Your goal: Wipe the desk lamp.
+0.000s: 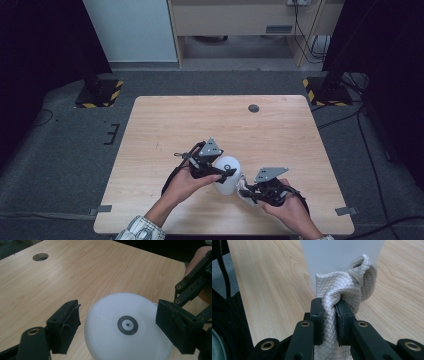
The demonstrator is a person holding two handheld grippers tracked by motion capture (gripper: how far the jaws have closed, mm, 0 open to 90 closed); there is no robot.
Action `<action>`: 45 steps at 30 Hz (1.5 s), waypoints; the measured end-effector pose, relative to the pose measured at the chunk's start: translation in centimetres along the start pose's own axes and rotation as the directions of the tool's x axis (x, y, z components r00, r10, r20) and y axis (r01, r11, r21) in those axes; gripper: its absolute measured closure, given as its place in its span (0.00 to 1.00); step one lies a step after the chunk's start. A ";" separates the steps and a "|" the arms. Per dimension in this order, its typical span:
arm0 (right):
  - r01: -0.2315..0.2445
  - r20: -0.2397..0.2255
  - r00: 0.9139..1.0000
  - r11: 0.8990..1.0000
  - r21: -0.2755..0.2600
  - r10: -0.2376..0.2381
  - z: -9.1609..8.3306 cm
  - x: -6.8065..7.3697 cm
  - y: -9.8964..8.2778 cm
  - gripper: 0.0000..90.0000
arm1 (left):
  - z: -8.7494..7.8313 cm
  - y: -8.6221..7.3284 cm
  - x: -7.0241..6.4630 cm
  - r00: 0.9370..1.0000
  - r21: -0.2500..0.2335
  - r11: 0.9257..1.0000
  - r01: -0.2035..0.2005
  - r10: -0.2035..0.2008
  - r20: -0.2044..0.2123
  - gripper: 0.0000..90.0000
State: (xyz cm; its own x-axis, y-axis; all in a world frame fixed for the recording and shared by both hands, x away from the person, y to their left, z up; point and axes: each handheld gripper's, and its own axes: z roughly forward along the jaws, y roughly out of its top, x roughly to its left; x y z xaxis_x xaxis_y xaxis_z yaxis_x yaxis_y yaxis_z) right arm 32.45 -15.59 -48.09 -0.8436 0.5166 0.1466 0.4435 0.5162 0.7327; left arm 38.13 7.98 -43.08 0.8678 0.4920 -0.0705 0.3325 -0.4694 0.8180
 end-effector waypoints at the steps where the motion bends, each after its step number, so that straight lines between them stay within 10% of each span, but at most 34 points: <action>1: 0.000 0.000 1.000 1.000 0.000 0.000 0.0 0.0 0.0 0.87 | 0.0 0.0 0.0 1.000 0.000 1.000 0.000 0.000 0.000 0.23; 21: 0.051 -0.084 0.995 0.994 -0.092 -0.059 -0.7 2.1 2.6 0.88 | 0.0 0.2 0.0 1.000 0.012 1.000 -0.011 0.010 0.019 0.29; 45: 0.078 -0.124 0.989 0.996 -0.046 -0.083 2.1 1.9 1.5 0.88 | -0.1 0.4 0.0 1.000 0.021 0.999 -0.030 0.030 0.008 0.32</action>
State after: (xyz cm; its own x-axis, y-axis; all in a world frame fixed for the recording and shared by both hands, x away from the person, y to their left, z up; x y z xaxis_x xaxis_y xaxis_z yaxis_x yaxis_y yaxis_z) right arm 32.20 -12.37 -48.09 -0.9086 0.3830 0.1666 0.3620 0.5228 0.7718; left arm 38.26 7.85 -42.65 0.8802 0.4719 -0.0503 0.3139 -0.4994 0.8075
